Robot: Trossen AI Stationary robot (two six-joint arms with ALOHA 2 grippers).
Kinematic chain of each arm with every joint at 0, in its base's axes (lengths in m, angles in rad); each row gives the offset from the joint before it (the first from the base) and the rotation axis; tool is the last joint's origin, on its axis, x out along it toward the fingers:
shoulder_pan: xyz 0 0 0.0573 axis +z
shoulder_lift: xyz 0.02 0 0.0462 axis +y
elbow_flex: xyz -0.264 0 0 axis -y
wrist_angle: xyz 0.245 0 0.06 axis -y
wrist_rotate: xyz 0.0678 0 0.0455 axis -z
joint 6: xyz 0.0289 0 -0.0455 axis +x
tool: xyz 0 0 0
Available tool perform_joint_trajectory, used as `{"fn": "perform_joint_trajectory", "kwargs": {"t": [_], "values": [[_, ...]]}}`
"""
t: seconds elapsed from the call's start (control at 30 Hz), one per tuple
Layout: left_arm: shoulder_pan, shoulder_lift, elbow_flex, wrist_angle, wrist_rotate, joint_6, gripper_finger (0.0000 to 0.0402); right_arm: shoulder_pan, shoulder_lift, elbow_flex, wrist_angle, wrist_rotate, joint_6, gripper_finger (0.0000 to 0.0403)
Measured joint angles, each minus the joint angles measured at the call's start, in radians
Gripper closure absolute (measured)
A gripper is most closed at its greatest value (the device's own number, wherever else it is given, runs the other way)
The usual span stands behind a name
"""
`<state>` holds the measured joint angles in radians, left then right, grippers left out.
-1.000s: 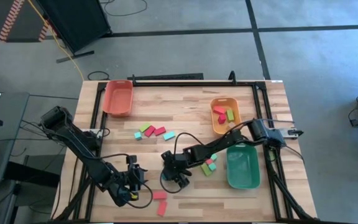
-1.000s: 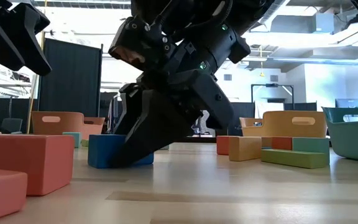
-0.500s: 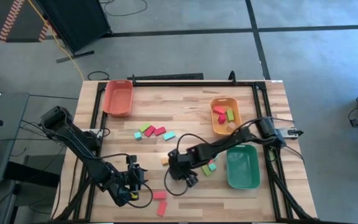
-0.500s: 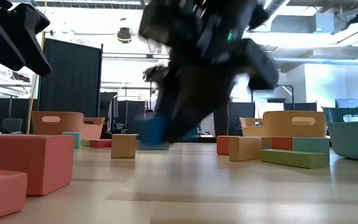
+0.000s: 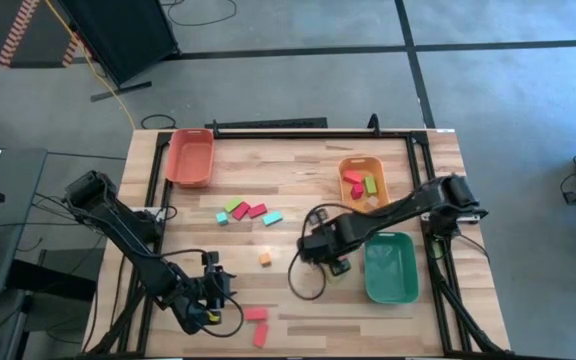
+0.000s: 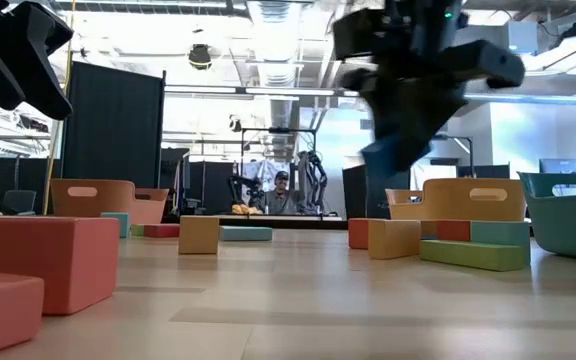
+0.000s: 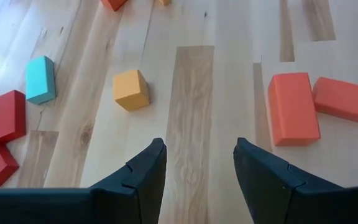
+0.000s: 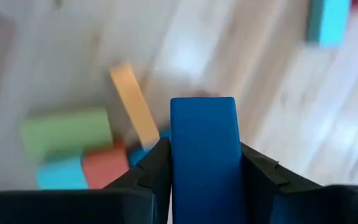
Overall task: Sort blocks by size
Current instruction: Put the large rectangular dark blue block into the yellow bin
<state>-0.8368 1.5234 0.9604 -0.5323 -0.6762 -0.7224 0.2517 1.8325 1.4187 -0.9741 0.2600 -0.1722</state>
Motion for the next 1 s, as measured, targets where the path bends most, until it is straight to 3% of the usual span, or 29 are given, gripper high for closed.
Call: {"fn": "perform_joint_trajectory", "kwargs": {"t": [0.33,0.63,0.8,1.0], "values": [[0.0,0.0,0.0,0.0,0.0,0.002,0.0223,-0.163,-0.343,-0.283,-0.038,0.138,0.117,0.0246],[0.0,0.0,0.0,0.0,0.0,0.003,0.0223,-0.461,-0.612,-0.559,0.137,0.2,0.089,0.0241],[0.0,0.0,0.0,0.0,0.0,0.002,0.0223,-0.604,-0.651,-0.653,0.289,0.151,0.047,0.024],[0.0,0.0,0.0,0.0,0.02,-0.011,0.0223,-0.687,-0.609,-0.67,0.391,0.103,0.017,0.0239]]}}
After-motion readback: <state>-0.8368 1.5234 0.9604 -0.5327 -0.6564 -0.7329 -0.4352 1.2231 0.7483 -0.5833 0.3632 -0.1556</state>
